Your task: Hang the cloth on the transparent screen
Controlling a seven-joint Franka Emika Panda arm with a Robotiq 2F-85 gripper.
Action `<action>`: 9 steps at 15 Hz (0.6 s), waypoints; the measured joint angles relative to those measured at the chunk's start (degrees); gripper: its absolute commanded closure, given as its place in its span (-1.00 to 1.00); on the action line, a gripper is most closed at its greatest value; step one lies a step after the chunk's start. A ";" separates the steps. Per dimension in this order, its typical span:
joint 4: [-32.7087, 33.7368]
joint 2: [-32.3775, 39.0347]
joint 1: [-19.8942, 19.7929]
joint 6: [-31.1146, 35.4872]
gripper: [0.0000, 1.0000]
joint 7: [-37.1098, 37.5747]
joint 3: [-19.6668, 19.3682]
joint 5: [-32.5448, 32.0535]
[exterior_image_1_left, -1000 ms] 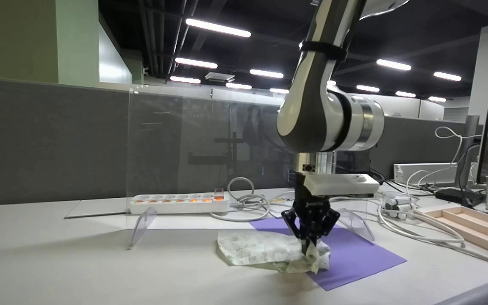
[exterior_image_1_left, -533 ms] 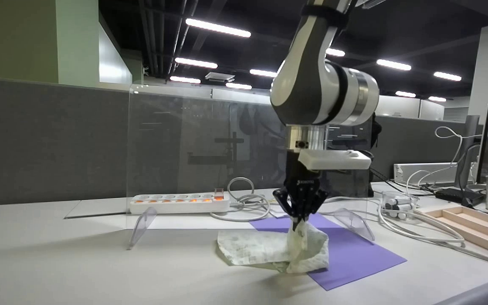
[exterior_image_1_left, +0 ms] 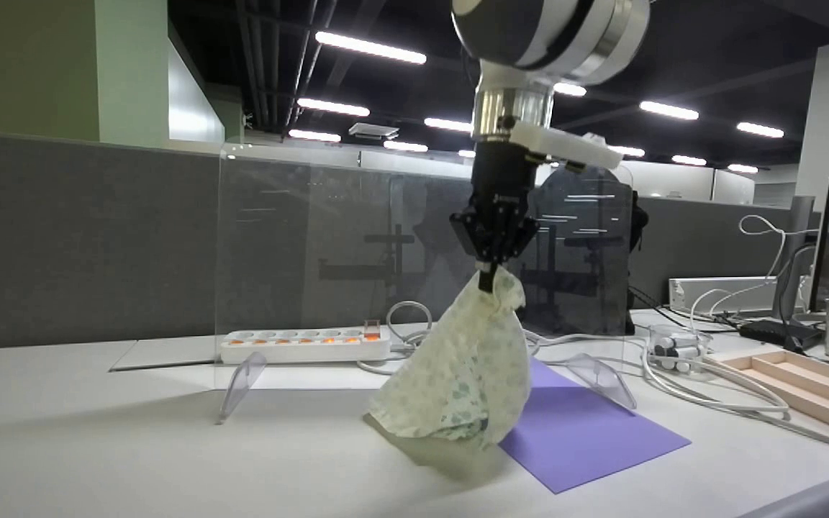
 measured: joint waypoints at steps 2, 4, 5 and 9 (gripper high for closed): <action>1.00 -5.43 0.60 -4.56 0.96 -2.32 -0.10 0.74; 2.08 -9.91 1.21 -8.62 0.96 -4.11 -0.53 1.43; 2.17 -11.32 1.33 -9.62 0.96 -4.55 -0.69 1.52; 2.10 -11.61 1.36 -9.90 0.99 -4.93 -0.80 1.47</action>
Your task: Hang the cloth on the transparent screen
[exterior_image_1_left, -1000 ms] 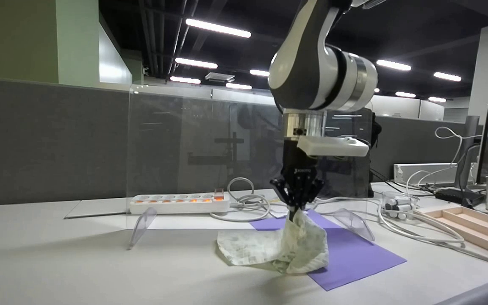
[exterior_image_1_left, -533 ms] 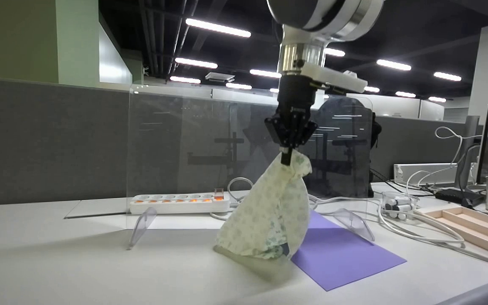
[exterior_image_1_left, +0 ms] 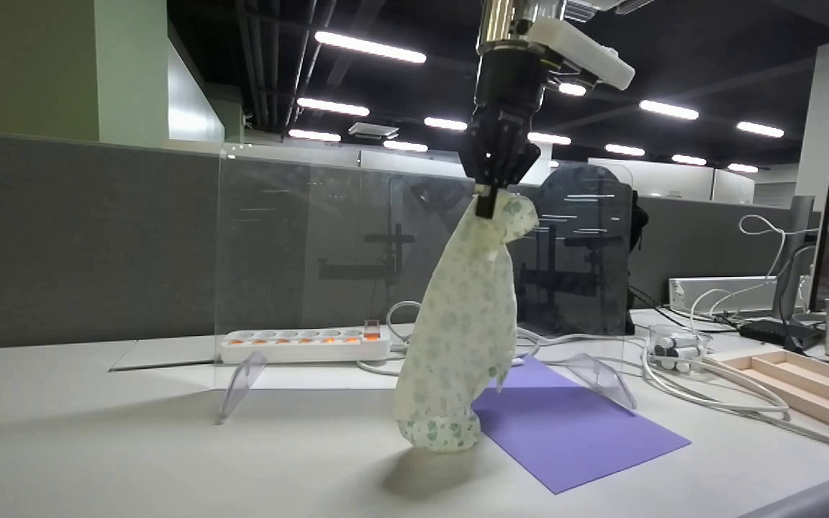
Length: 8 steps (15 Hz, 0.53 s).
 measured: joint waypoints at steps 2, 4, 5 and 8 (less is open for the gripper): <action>-0.09 0.10 0.22 0.50 0.99 0.00 0.02 0.00; 0.06 -0.14 0.85 2.60 0.99 -0.01 0.24 -0.09; 0.31 -0.33 1.26 3.85 0.99 -0.01 0.41 -0.20; 2.22 -0.89 1.91 7.49 0.99 0.08 1.20 -1.07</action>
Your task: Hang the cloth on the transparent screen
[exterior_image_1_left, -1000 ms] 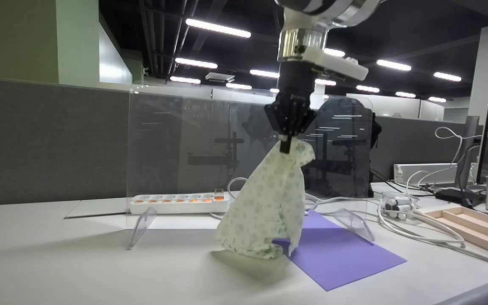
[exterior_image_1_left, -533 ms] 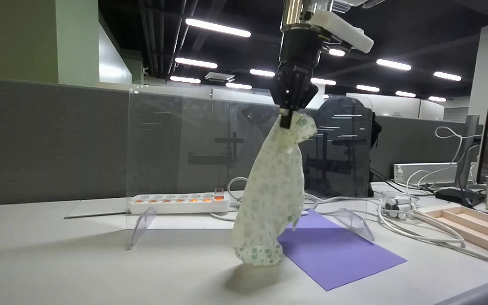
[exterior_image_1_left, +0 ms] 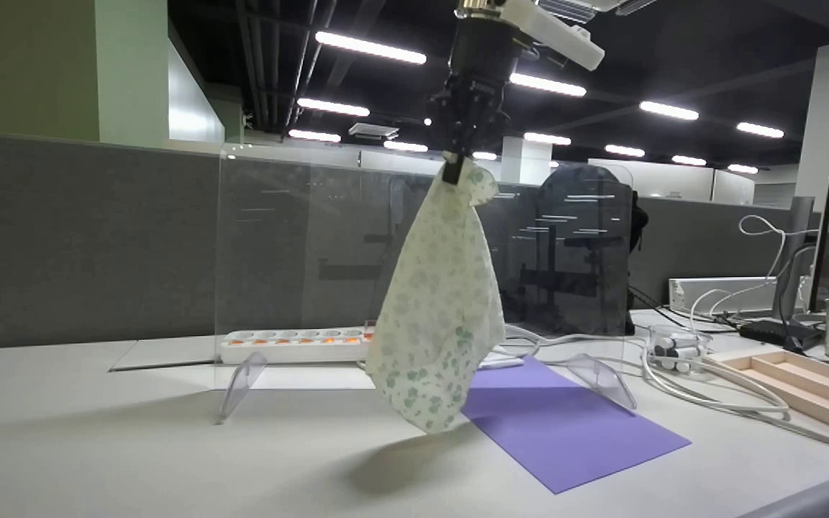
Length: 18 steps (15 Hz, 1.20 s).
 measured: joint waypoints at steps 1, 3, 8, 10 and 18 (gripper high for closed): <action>1.06 -0.16 0.05 1.07 0.99 0.05 0.26 -0.35; 3.71 -0.35 0.05 2.58 0.99 0.17 0.52 -1.18; 11.62 -0.23 -0.41 3.08 0.99 0.77 0.50 -2.62; 14.81 0.31 -1.26 3.11 0.99 1.97 0.49 -4.04; 24.21 7.04 -7.52 7.62 0.99 10.90 0.27 -10.14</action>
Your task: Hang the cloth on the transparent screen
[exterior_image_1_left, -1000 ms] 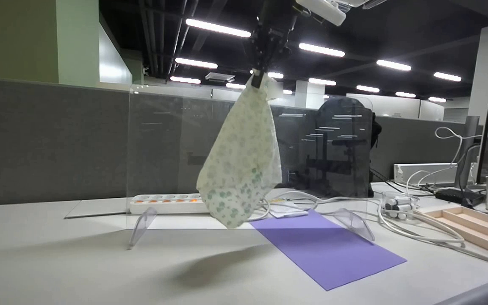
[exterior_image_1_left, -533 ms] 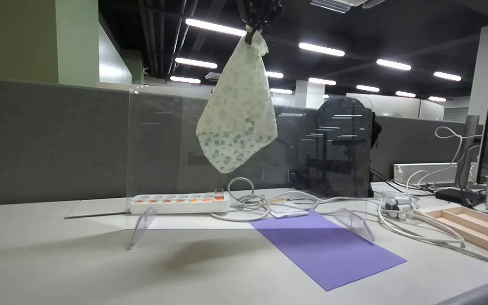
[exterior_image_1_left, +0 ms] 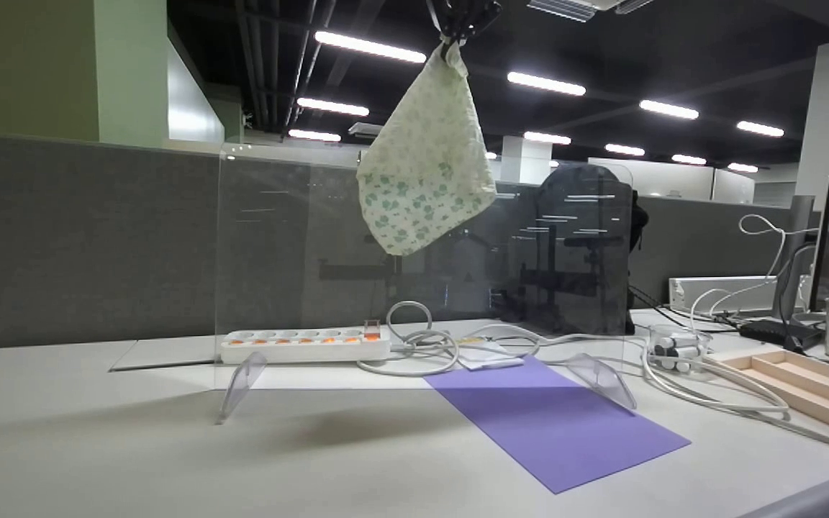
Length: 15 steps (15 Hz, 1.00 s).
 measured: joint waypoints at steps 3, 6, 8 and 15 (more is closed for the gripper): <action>2.73 3.16 -2.21 0.86 0.99 3.70 -0.21 -2.97; 4.03 5.60 -3.23 0.72 0.45 6.52 -0.74 -5.41; 4.32 6.93 -3.41 0.60 0.19 7.98 -1.22 -6.52; 4.87 9.03 -3.43 -0.70 -0.74 10.98 -2.16 -8.09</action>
